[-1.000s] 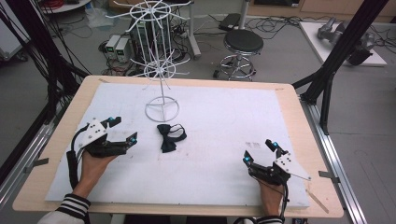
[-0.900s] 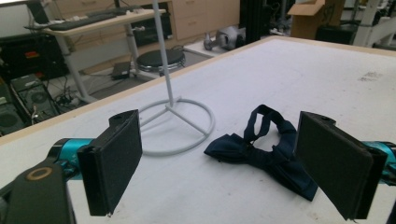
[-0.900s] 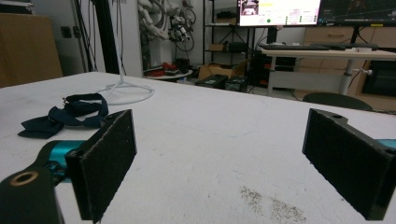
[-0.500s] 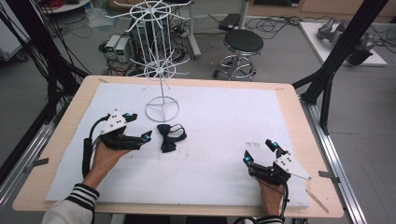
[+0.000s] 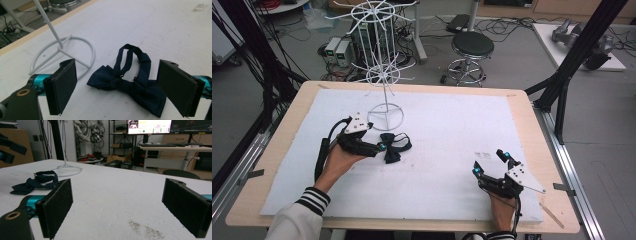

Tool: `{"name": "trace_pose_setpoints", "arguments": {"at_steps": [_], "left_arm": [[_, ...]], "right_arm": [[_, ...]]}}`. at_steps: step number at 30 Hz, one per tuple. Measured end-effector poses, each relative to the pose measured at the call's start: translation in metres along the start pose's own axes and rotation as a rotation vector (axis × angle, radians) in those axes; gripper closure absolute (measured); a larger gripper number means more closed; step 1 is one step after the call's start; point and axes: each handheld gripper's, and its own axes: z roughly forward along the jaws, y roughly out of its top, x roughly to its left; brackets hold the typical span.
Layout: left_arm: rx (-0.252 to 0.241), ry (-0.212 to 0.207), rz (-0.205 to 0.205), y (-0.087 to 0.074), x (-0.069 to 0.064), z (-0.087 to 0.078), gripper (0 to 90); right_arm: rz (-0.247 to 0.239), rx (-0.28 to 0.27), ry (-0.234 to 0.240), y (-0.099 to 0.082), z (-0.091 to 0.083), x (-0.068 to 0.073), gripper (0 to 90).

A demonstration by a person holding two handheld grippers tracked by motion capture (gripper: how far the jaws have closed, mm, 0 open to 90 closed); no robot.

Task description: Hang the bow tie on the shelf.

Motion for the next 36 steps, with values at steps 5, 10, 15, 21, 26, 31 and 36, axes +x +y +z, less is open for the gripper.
{"name": "trace_pose_setpoints", "arguments": {"at_steps": [5,10,15,21,26,31,36], "left_arm": [[0.053,-0.01,0.012,0.003,0.001,0.011,19.3],[0.098,-0.008,0.001,0.009,0.0,0.021,19.7],[0.14,-0.007,0.008,0.013,-0.002,0.03,21.2],[0.189,-0.007,0.015,0.013,-0.004,0.04,23.6],[0.223,-0.008,0.013,0.012,-0.005,0.047,27.1],[0.251,0.018,0.03,0.016,-0.007,0.052,30.5],[0.281,0.013,0.047,0.019,-0.008,0.056,33.9]], "right_arm": [[-0.003,-0.005,-0.001,0.0,0.0,0.0,8.9],[-0.001,-0.005,0.001,0.0,0.0,0.0,8.9],[0.001,-0.007,0.0,0.0,0.0,0.0,8.9],[-0.005,-0.011,0.0,0.0,0.0,-0.001,8.9],[0.0,-0.01,0.0,0.0,-0.001,-0.001,8.9],[0.0,-0.01,-0.001,0.0,-0.001,0.0,8.9],[0.001,-0.009,-0.002,0.0,-0.001,0.0,8.9]]}}
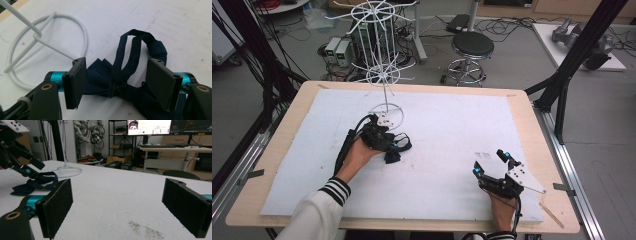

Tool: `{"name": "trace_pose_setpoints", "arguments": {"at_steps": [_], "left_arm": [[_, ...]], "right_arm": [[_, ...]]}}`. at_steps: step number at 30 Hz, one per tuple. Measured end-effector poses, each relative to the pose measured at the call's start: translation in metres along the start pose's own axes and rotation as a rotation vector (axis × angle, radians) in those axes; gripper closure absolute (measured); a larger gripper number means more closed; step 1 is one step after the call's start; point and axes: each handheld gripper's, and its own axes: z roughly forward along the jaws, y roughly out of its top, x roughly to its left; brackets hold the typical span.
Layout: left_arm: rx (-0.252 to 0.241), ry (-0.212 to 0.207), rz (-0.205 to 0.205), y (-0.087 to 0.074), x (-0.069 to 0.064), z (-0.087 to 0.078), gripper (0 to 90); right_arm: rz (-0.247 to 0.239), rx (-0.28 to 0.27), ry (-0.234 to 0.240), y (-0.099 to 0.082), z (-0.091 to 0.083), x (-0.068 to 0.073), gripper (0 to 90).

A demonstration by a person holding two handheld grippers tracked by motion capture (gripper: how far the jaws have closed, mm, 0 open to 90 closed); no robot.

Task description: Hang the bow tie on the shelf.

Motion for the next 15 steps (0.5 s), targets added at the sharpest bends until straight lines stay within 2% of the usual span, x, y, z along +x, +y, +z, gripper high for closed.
{"name": "trace_pose_setpoints", "arguments": {"at_steps": [8,15], "left_arm": [[0.023,-0.004,0.001,0.002,-0.002,0.008,34.6],[0.041,0.006,0.011,0.002,-0.003,0.013,40.8]], "right_arm": [[0.0,-0.002,0.002,0.0,0.0,0.0,8.9],[0.002,-0.002,0.002,0.0,0.0,0.0,8.9]]}}
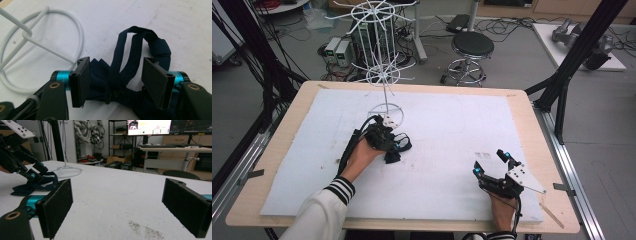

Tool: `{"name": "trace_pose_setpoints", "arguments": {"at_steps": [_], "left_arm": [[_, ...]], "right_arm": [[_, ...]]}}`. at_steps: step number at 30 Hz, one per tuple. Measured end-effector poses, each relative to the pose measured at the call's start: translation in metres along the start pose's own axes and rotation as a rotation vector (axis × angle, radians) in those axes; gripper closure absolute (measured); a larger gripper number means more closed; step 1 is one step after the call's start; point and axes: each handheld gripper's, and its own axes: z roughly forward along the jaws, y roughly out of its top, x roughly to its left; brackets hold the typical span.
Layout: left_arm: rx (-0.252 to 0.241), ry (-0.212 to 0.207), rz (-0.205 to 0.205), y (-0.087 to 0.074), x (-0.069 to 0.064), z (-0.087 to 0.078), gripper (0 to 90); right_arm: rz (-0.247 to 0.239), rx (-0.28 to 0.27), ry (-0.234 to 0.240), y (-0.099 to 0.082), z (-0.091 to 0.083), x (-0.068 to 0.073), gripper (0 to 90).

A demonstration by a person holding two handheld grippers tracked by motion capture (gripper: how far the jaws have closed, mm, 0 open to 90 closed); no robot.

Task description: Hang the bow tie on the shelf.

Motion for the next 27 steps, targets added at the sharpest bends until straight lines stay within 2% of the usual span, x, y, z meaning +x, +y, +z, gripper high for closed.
{"name": "trace_pose_setpoints", "arguments": {"at_steps": [7,13,27], "left_arm": [[0.004,0.017,-0.012,0.0009,-0.0006,0.0029,46.1],[0.014,0.013,-0.02,0.0017,-0.002,0.0052,52.2],[0.039,0.003,-0.026,0.0013,-0.0034,0.0082,73.6]], "right_arm": [[0.002,0.002,0.0,0.0001,-0.0002,0.0,8.9],[0.004,0.001,0.0,0.0,-0.0001,0.0,8.9],[0.007,-0.002,-0.001,-0.0001,-0.0003,-0.0004,8.9]]}}
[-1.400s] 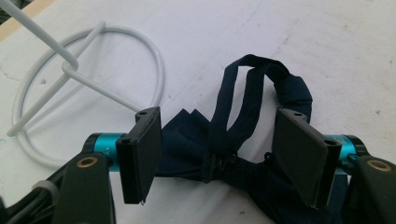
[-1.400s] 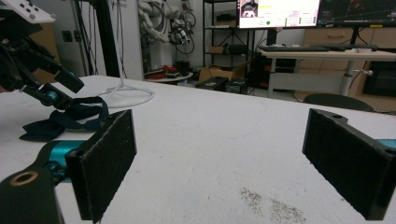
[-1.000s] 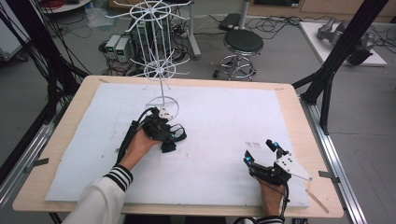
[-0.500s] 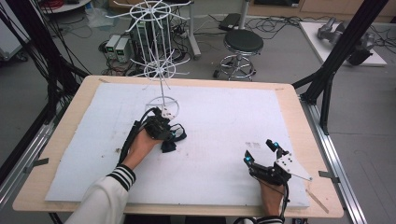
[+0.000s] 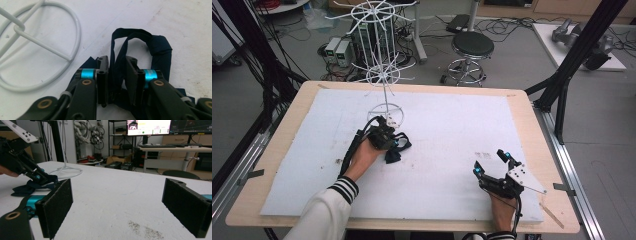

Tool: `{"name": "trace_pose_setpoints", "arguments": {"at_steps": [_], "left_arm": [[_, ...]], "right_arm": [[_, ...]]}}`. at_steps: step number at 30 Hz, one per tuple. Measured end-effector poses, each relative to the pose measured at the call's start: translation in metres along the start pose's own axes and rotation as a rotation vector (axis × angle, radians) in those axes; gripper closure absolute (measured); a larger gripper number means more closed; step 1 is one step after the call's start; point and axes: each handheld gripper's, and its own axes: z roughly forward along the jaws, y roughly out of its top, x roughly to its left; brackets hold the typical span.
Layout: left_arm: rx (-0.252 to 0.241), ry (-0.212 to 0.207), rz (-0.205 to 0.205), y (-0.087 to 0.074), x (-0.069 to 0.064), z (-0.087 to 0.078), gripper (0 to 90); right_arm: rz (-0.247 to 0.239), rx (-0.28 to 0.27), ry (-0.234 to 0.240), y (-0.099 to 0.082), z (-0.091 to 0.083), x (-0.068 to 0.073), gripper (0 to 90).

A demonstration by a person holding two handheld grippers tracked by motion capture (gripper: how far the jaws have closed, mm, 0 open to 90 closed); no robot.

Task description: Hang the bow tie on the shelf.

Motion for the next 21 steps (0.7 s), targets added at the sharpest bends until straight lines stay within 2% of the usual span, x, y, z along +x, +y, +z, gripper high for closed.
{"name": "trace_pose_setpoints", "arguments": {"at_steps": [4,5,7,15,21], "left_arm": [[0.006,0.007,-0.001,0.0001,-0.0004,0.0002,76.9],[0.001,0.02,-0.005,0.0002,-0.0007,-0.0002,78.7],[-0.003,0.017,-0.005,0.0,-0.0005,-0.0002,83.3],[-0.003,0.019,0.004,0.0,-0.0022,-0.0008,86.6],[-0.036,0.019,-0.001,-0.002,-0.0029,-0.0042,87.3]], "right_arm": [[-0.002,-0.002,-0.001,0.0001,0.0,-0.0003,8.9],[-0.002,-0.002,-0.001,0.0,0.0001,-0.0003,8.9],[-0.002,-0.003,0.0,0.0,0.0,-0.0004,8.9],[0.005,-0.003,-0.001,0.0,-0.0005,-0.0004,8.9],[0.005,-0.005,-0.001,-0.0001,-0.0005,-0.0004,8.9]]}}
